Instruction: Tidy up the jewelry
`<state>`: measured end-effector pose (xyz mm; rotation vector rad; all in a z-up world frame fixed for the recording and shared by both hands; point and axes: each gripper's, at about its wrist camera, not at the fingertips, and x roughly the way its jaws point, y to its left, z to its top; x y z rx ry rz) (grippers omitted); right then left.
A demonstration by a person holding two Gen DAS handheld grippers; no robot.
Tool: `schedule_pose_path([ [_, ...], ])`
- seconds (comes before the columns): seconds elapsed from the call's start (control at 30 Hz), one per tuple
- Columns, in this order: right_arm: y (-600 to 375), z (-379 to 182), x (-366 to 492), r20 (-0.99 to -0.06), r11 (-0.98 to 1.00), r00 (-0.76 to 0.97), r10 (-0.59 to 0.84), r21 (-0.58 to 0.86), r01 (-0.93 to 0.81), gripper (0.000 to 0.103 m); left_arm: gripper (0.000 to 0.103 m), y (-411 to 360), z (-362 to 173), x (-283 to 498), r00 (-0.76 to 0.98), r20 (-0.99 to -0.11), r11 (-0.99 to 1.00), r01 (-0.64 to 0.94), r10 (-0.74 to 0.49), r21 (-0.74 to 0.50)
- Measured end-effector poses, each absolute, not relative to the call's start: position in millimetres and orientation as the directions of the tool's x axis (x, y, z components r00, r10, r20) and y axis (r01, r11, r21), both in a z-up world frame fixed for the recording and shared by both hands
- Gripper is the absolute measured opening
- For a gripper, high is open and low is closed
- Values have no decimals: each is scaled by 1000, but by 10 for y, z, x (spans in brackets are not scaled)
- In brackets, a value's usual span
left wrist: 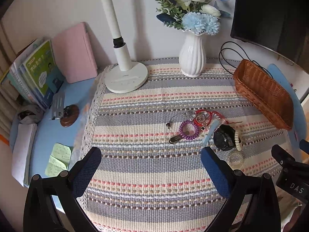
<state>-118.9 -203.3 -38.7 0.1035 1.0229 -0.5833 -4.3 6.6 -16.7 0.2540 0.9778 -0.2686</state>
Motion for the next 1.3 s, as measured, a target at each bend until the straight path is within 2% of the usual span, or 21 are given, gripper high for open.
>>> schedule_pose_path([
  [1.07,-2031,-441,-1155,-835,855,383,-395,-181,487,100,102,83,-184,-3,506,-841,933,361,-192,3],
  [1.3,-2051,-464,-1125,-841,855,379,-387,-174,488,100,99,72,-220,45,492,-846,928,373,-204,-7],
])
